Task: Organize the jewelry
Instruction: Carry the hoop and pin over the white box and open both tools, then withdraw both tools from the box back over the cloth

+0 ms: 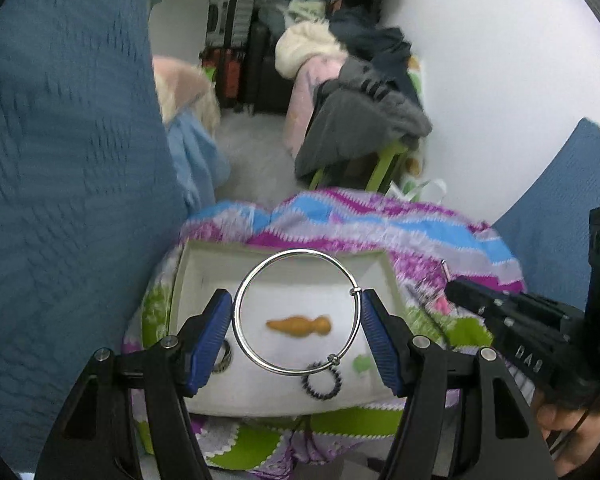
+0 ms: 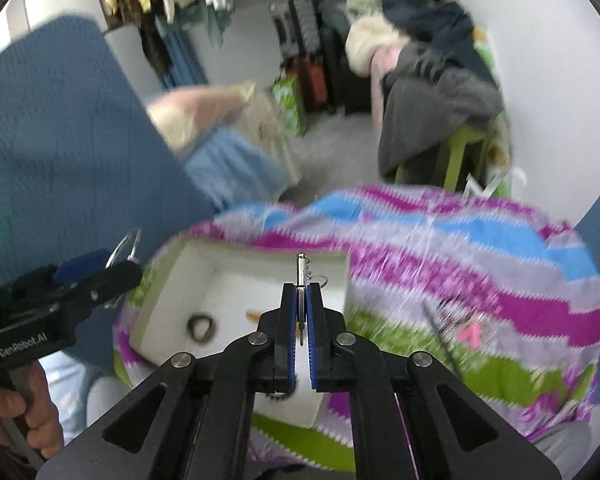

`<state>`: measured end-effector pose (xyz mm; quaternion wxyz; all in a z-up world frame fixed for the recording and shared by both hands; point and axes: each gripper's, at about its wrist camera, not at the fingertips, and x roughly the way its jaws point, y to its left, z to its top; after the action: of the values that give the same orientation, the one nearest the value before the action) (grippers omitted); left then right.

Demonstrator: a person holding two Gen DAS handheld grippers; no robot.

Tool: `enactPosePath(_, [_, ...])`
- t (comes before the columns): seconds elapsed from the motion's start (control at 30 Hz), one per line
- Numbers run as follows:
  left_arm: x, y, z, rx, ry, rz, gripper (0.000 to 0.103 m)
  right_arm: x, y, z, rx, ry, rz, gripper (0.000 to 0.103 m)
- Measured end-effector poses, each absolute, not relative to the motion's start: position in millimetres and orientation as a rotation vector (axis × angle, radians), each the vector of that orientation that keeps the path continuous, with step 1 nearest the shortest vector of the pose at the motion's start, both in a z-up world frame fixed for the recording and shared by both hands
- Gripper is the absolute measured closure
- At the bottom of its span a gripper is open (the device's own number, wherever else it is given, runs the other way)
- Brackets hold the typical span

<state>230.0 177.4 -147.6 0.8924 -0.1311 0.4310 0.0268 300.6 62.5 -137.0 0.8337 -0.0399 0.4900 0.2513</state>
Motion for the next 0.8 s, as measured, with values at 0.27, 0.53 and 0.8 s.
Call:
enactPosePath(0.27, [231.4,185.5,-205.3,-0.311,1.012,0.065,0.037,286.5,79.5,-194.8,-0.135,1.177,0.555,0.1])
enactPosePath(0.53, [226.4,190.6,-230.1,-0.338,1.05,0.057,0.037,284.9,78.7,-206.8,-0.136,1.216,0.57,0.098])
enactPosePath(0.8, [214.7,185.5,-191.3,-0.339,0.974,0.082,0.034,285.5,70.1,-166.3,-0.096,1.14,0.635,0.079])
